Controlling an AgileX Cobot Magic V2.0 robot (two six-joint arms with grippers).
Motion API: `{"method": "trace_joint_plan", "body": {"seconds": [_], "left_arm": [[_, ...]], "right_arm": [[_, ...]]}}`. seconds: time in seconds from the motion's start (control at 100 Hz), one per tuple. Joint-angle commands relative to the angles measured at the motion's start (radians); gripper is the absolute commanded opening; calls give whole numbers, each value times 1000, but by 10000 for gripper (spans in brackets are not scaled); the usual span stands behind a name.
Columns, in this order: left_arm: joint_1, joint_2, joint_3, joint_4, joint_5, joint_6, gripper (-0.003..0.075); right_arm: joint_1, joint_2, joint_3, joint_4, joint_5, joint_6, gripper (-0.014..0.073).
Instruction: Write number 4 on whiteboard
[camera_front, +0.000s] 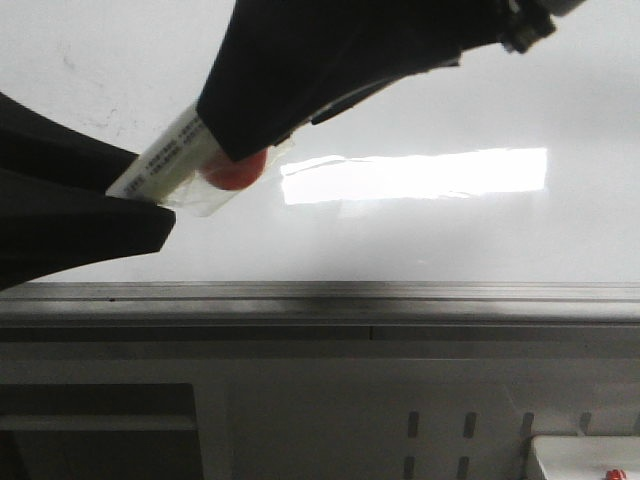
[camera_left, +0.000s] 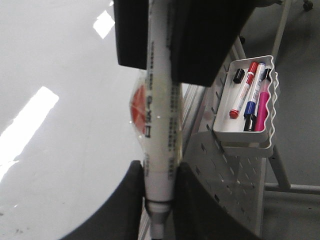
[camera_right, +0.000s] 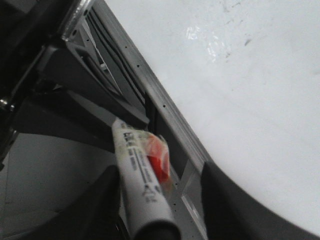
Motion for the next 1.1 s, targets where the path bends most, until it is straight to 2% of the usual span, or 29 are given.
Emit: {"method": "trace_joint_plan", "body": {"seconds": [0.0,0.06,0.22,0.51,0.6,0.72,0.82,0.95,1.04,1.09], "left_arm": [[-6,-7,-22,-26,-81,-8,-20],[-6,-7,-22,-26,-81,-8,-20],[-6,-7,-22,-22,-81,-8,-20],[-6,-7,-24,-22,-81,-8,-12],[-6,-7,-24,-29,-81,-8,69],[-6,-9,-24,-90,-81,-8,279],[1,-30,-24,-172,-81,-6,400],[24,-102,-24,-209,-77,-6,418],[51,-174,-24,-209,-35,-6,418],[66,-211,-24,-211,31,-6,418]], "right_arm": [[14,-28,-31,3,-85,-5,220],[14,-28,-31,3,-91,-5,169],[14,-28,-31,3,-91,-5,-71],[14,-28,-31,3,-96,-5,-66],[14,-28,-31,3,-110,-5,-66],[14,-28,-31,3,-130,-5,-66],[14,-26,-31,3,-130,-5,-66],[8,-31,-43,-31,-152,-5,-66],[-17,-28,-106,-69,-58,-5,-66],[-34,-26,-147,-69,-7,-5,-66]]}}
